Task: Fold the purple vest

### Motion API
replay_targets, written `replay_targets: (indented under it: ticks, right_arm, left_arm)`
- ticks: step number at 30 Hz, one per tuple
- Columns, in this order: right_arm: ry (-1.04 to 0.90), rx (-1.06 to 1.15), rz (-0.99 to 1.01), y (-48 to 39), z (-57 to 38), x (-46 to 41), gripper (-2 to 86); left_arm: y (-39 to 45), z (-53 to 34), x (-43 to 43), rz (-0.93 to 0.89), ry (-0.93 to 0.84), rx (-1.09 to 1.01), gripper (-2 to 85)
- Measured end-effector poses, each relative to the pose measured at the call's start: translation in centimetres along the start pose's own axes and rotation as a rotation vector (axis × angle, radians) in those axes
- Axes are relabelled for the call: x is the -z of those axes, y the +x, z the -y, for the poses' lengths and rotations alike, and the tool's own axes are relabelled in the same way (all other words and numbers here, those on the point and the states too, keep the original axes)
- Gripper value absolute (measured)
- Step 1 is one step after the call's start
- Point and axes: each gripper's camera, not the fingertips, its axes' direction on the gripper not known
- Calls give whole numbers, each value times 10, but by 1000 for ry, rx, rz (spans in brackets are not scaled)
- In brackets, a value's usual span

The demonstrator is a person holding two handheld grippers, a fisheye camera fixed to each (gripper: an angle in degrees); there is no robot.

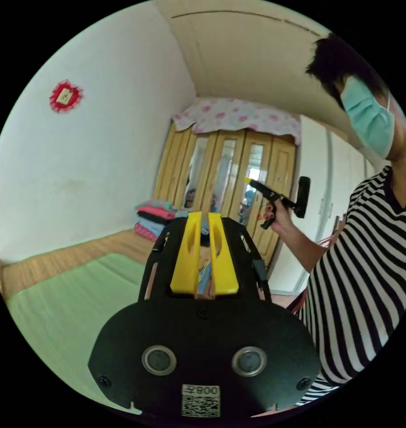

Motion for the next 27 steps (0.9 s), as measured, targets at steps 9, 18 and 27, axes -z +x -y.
replay_targets:
  ticks: [9,18,27]
  right_arm:
    - [7,-19,-107,47,116,138,6]
    - [86,-114,-156,163,134,268,47]
    - [162,-213,-12,316,138,356,76]
  left_arm:
    - [79,-46,-42,-505,121,-83,67]
    - [180,-129,-178,-692,-195,-96,123]
    - [284,-208,-337,-801,-492,-160,134]
